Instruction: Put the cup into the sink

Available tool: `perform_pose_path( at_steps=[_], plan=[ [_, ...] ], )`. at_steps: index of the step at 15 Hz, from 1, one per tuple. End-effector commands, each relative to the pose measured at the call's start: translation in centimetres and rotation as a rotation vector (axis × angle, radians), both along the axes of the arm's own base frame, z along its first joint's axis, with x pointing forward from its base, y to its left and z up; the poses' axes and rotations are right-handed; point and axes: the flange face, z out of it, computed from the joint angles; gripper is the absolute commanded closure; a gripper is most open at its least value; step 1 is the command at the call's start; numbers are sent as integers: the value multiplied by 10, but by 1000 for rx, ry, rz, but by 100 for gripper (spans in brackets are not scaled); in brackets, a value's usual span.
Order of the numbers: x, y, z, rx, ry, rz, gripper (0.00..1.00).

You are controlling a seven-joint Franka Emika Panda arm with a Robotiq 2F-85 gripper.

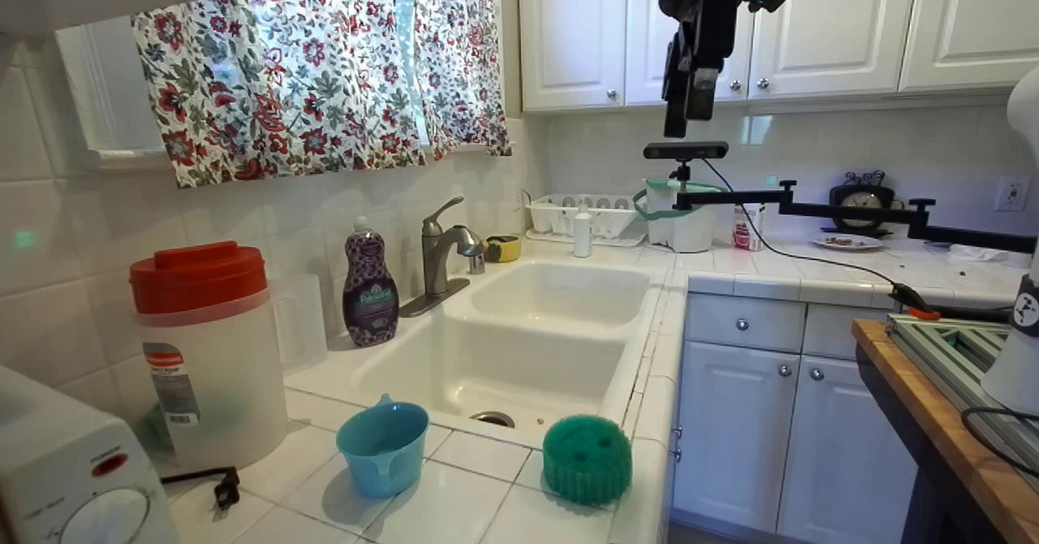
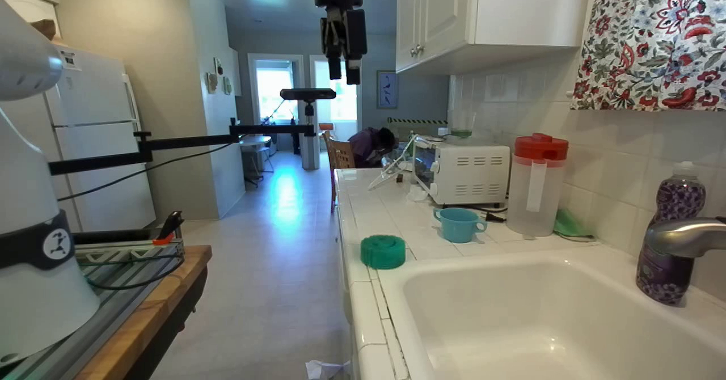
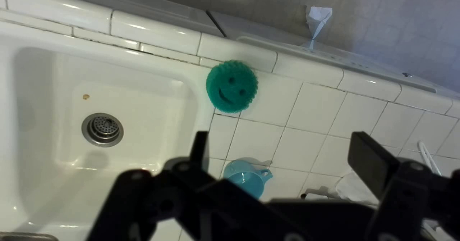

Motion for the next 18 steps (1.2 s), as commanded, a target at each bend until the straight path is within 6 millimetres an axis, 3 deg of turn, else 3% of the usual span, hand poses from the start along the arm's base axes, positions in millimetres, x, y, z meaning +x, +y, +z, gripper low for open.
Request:
perform_pose_path(
  at_steps=[1, 12, 18],
  plan=[
    [0, 0, 1, 0, 1, 0, 0],
    [3, -1, 0, -9, -3, -5, 0],
    [46, -21, 3, -7, -144, -102, 0]
  ],
)
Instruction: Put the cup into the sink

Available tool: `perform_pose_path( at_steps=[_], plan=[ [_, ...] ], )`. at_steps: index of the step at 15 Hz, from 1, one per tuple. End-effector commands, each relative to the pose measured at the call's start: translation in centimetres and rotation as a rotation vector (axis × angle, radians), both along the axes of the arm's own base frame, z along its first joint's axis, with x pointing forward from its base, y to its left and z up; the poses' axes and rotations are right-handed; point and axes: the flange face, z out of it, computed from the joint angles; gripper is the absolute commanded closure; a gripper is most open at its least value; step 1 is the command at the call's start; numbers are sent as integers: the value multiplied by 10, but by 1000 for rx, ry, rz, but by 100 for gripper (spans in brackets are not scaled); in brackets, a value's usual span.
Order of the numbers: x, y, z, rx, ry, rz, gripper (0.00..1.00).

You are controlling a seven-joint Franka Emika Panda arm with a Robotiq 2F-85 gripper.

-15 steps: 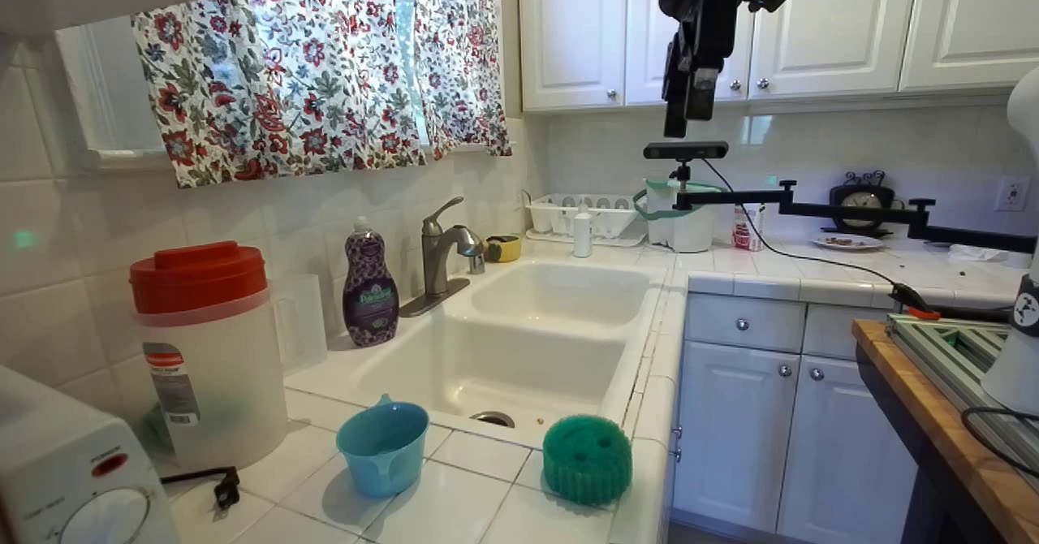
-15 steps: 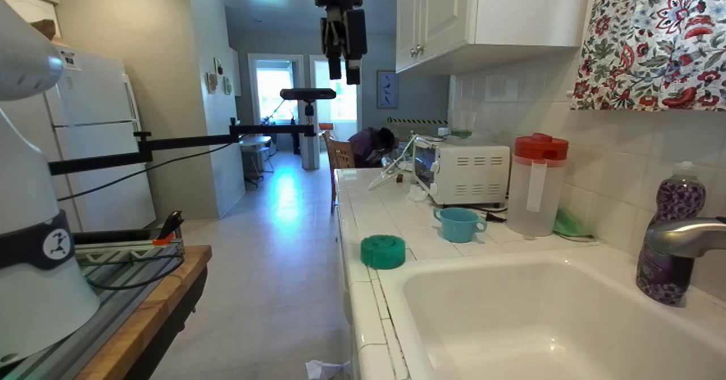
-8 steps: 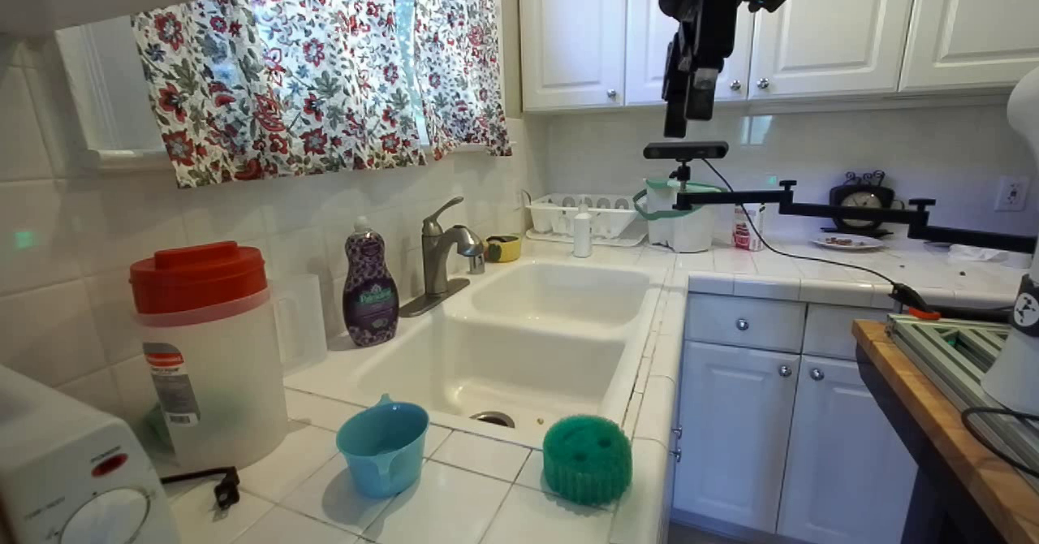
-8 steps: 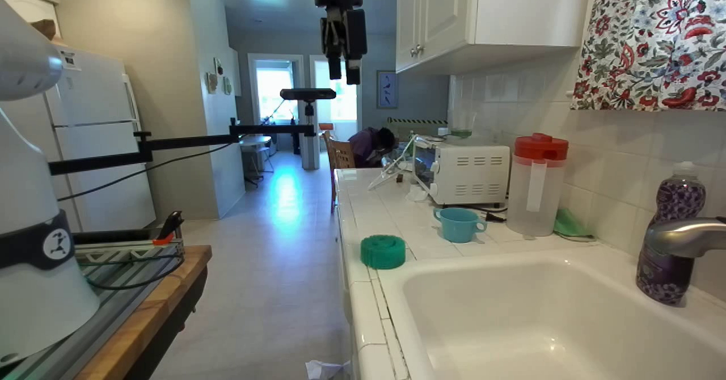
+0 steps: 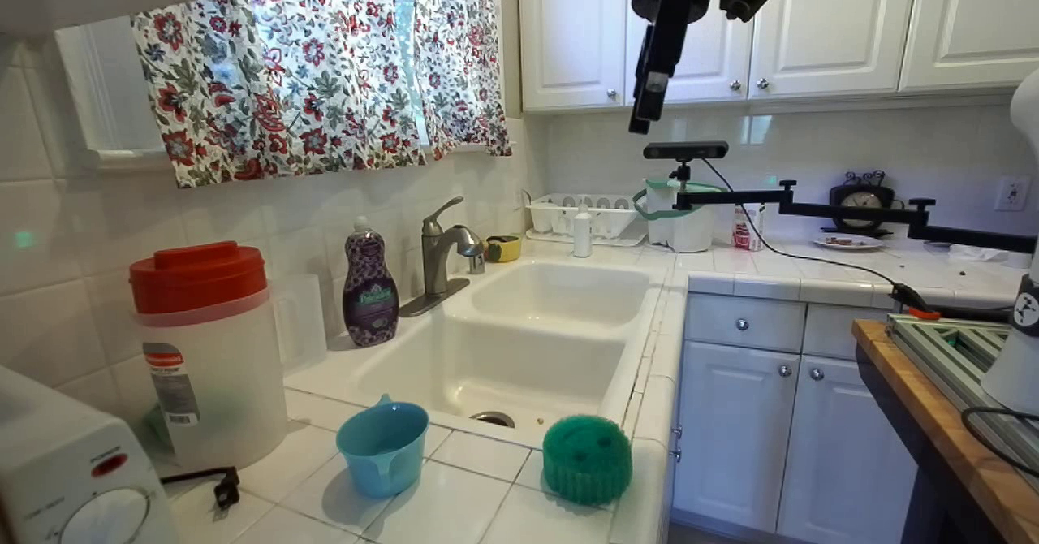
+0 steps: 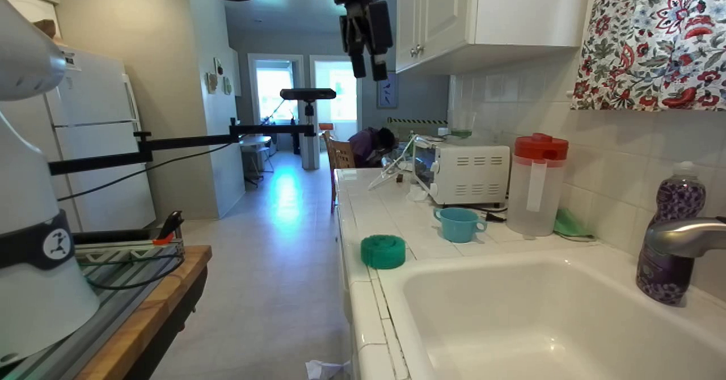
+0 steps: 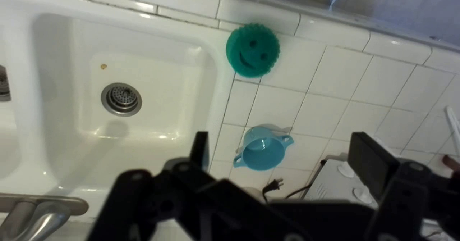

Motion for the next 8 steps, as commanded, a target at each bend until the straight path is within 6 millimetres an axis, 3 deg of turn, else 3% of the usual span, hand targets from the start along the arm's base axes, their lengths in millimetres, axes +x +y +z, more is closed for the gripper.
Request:
perform_pose_path(
  at_steps=[1, 8],
  plan=[
    [33, -5, 0, 22, -56, -101, 0],
    [88, 8, -11, 88, -19, -342, 0]
  ],
)
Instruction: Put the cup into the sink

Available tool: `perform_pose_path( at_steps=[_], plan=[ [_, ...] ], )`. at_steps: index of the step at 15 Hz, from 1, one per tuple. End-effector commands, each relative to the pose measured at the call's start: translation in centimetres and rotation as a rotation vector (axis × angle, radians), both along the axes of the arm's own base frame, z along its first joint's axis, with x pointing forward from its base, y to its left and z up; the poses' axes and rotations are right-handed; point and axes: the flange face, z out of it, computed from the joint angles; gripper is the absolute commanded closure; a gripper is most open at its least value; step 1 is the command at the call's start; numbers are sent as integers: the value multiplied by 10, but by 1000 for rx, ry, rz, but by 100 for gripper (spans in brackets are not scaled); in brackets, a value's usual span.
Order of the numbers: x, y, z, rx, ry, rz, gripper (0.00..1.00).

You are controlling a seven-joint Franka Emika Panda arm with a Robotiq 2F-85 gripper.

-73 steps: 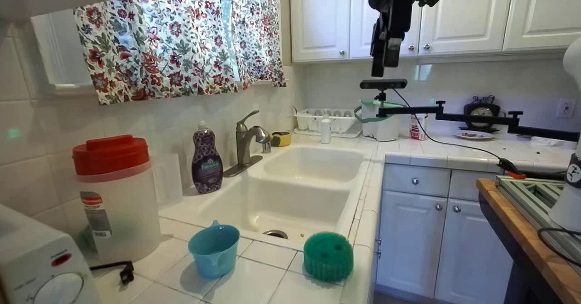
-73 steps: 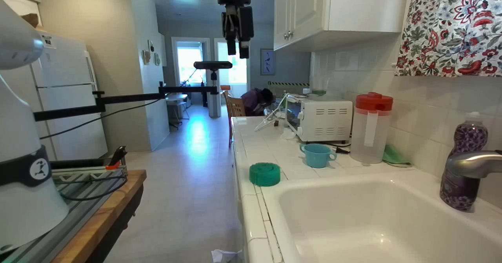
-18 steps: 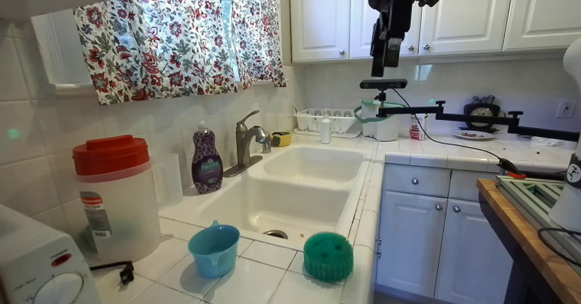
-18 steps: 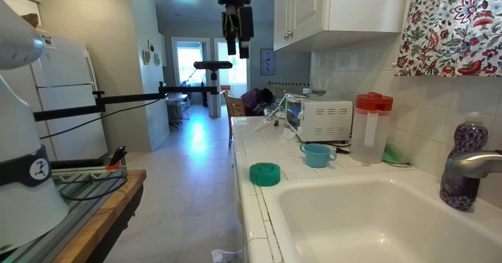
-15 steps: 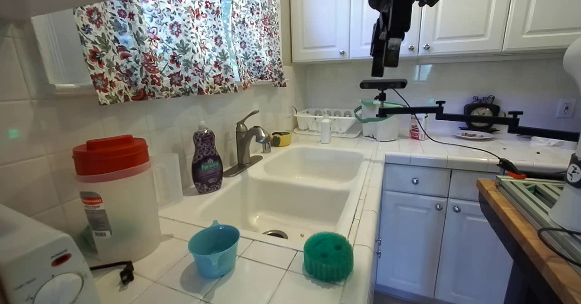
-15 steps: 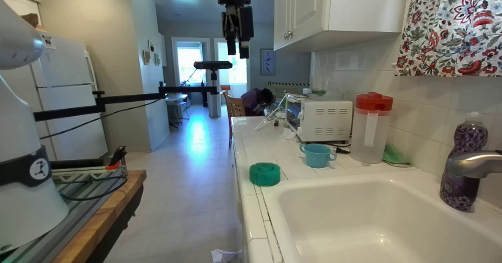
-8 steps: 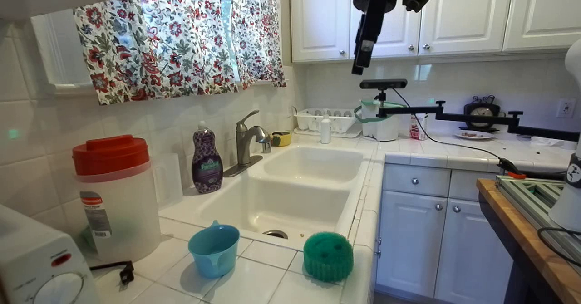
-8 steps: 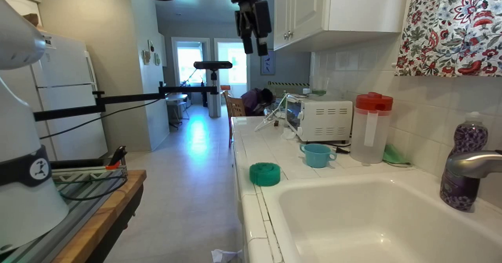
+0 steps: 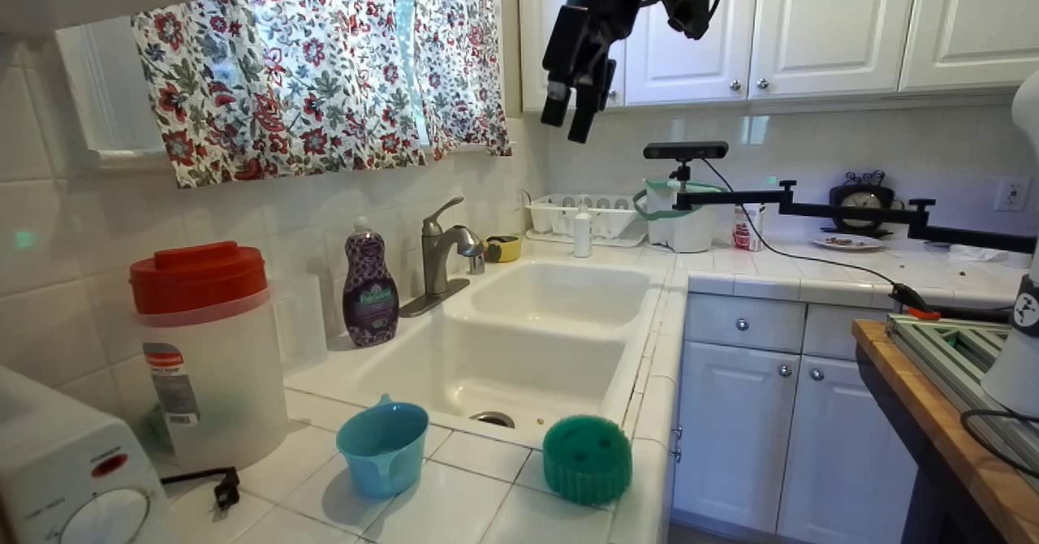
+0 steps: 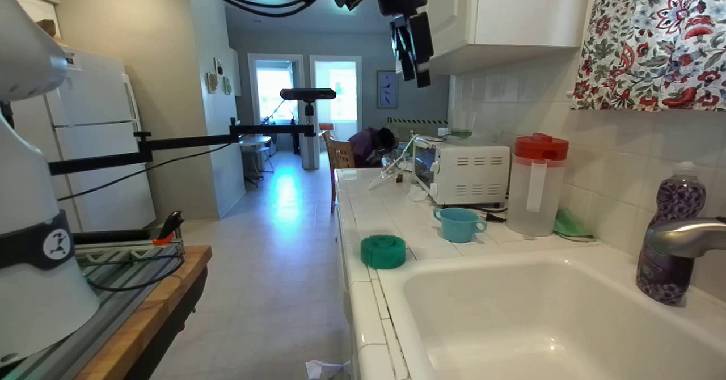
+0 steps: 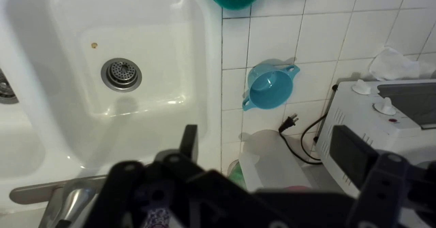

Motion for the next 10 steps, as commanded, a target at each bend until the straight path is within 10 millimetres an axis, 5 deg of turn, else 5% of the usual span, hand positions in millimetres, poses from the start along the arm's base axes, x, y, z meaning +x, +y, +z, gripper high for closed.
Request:
perform_pose_path(
  at_steps=[1, 6, 10],
  plan=[
    [25, 6, -6, 25, 53, -112, 0],
    [45, 9, -23, 45, 129, -192, 0],
    [40, 9, -24, 48, 133, -160, 0]
  ],
)
